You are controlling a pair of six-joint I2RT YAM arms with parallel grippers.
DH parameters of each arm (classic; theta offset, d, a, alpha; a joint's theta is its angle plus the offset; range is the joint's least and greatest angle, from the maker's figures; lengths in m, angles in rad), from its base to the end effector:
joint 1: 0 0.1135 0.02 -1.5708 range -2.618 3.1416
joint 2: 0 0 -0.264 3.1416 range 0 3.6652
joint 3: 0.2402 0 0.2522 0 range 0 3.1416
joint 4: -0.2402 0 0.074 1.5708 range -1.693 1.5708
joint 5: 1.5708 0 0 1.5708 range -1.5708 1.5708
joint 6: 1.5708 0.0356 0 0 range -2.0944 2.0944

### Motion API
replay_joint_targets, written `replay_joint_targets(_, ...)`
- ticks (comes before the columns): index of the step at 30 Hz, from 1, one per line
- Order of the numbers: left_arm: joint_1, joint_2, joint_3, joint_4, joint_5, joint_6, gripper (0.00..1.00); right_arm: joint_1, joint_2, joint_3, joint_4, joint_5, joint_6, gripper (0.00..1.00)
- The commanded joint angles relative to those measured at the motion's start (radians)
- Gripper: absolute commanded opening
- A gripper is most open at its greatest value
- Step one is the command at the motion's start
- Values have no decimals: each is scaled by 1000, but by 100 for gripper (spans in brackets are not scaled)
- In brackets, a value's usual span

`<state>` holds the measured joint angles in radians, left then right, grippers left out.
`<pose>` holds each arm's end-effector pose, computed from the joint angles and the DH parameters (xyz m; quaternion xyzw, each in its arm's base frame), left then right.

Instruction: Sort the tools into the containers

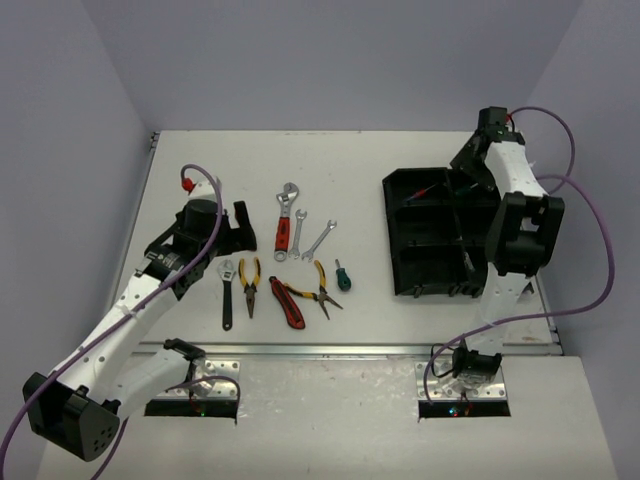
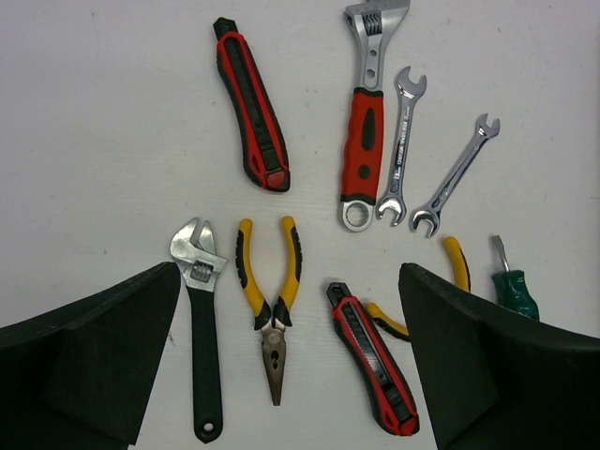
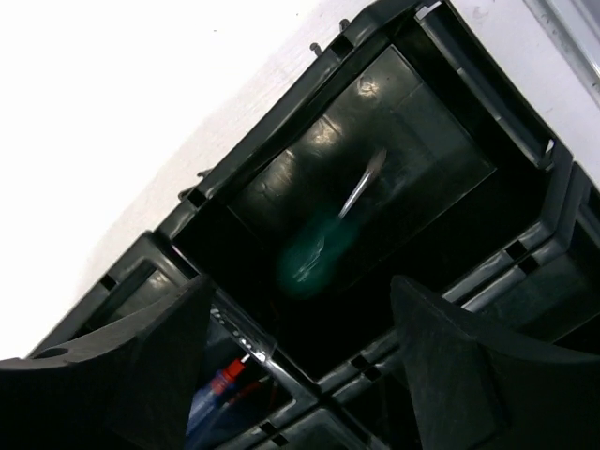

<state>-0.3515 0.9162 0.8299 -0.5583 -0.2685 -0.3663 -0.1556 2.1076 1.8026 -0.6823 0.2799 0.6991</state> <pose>0.1864 -0.0583 0.2965 -0.0663 0.8862 -0.0434 0.4566 0.4591 -0.0820 0.2337 0.4296 0.8465 -0.0523 0.3102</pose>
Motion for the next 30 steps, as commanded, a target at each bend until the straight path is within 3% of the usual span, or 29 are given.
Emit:
replay_joint_targets(1, 9, -21, 6, 34, -1, 15, 100, 15, -151, -10, 13, 0, -6, 81)
replay_joint_targets(5, 11, -27, 8, 31, -27, 10, 100, 123, -245, -30, -3, -45, -103, 82)
replay_joint_targets(9, 22, -42, 24, -1, -161, -29, 100, 398, -316, -81, -81, -56, -222, 84)
replay_joint_targets(11, 26, -54, 30, -20, -209, -56, 100, 549, -371, -238, -10, -34, -213, 99)
replay_joint_targets(13, 28, -71, 26, -16, -224, -59, 100, 597, -424, -340, 24, -39, -205, 99)
replay_joint_targets(16, 28, -81, 20, -4, -223, -54, 100, 795, -450, -463, 110, -57, -146, 98)
replay_joint_targets(20, 29, -60, 23, -9, -209, -51, 100, 910, -398, -504, 134, -58, -115, 84)
replay_joint_targets(27, 29, -57, 20, 0, -187, -43, 100, 935, -260, -503, 110, -125, -112, 60)
replay_joint_targets(30, 29, -54, 20, 0, -181, -42, 100, 944, -222, -523, 118, -154, -111, 59)
